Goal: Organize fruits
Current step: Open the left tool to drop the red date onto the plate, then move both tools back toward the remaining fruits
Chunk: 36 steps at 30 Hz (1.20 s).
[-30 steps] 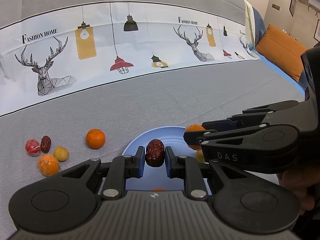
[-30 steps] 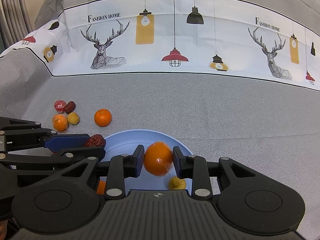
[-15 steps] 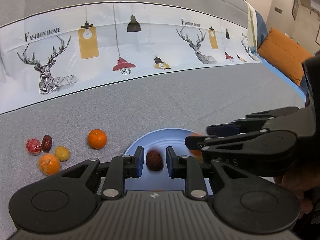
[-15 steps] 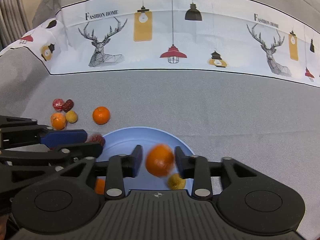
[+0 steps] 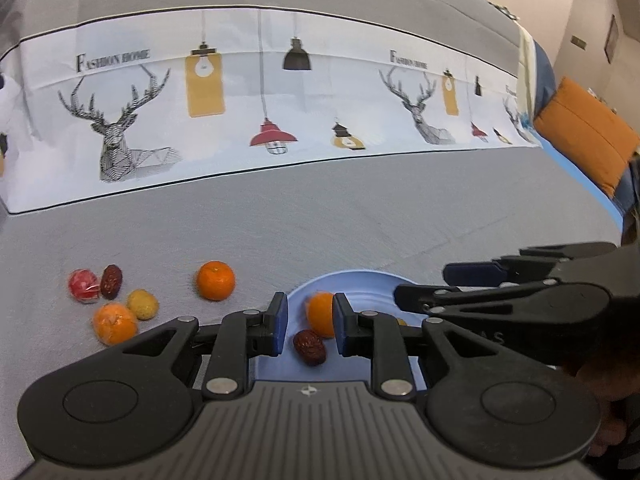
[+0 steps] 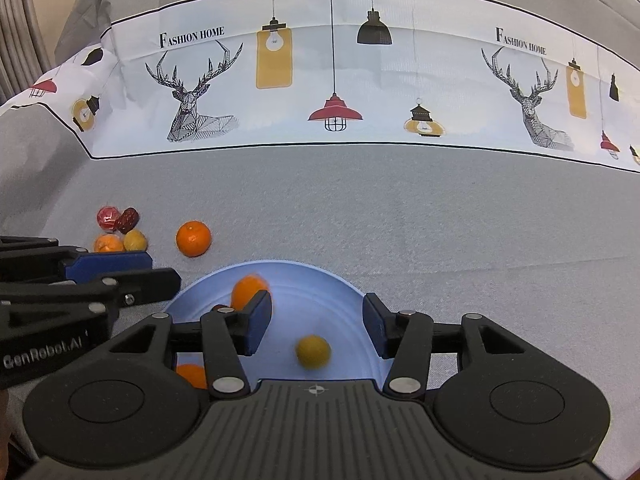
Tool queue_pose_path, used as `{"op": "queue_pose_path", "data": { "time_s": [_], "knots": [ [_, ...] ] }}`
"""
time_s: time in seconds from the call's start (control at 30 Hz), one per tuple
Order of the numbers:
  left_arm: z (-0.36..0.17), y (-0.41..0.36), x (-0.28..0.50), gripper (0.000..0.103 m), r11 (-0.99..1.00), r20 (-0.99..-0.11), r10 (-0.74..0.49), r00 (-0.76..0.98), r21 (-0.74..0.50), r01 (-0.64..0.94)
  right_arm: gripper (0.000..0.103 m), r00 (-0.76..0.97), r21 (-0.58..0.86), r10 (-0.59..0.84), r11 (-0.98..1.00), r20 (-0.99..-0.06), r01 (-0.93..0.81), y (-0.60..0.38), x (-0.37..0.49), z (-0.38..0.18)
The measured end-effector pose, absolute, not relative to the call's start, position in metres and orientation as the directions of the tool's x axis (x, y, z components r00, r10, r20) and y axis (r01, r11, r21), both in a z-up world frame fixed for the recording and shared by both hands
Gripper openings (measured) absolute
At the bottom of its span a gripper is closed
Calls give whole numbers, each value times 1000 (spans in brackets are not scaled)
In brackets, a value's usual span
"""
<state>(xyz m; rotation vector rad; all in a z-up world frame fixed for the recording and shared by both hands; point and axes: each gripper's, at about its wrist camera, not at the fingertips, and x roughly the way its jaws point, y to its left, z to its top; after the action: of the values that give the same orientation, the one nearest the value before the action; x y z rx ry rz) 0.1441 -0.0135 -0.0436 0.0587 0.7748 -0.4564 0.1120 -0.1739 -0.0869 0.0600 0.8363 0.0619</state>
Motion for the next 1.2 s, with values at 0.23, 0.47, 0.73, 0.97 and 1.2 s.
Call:
{"op": "queue_pose_path", "data": {
  "time_s": [0.23, 0.47, 0.73, 0.97, 1.2],
  "knots": [
    [-41, -4, 151, 25, 926, -684, -340, 646, -124, 357, 53, 670, 79, 79, 996, -739, -30, -174, 112, -87],
    [-37, 9, 157, 25, 948, -686, -300, 663, -139, 285, 53, 670, 79, 80, 996, -738, -32, -172, 112, -86],
    [-38, 18, 162, 25, 960, -700, -274, 660, -163, 226, 53, 670, 89, 93, 995, -737, -39, -167, 113, -84],
    [-35, 39, 171, 25, 965, -697, -256, 670, -221, 139, 53, 669, 110, 115, 993, -735, -49, -162, 114, -84],
    [-41, 102, 186, 25, 923, -720, -193, 667, -363, -125, 53, 665, 142, 149, 988, -732, -66, -153, 116, -83]
  ]
}}
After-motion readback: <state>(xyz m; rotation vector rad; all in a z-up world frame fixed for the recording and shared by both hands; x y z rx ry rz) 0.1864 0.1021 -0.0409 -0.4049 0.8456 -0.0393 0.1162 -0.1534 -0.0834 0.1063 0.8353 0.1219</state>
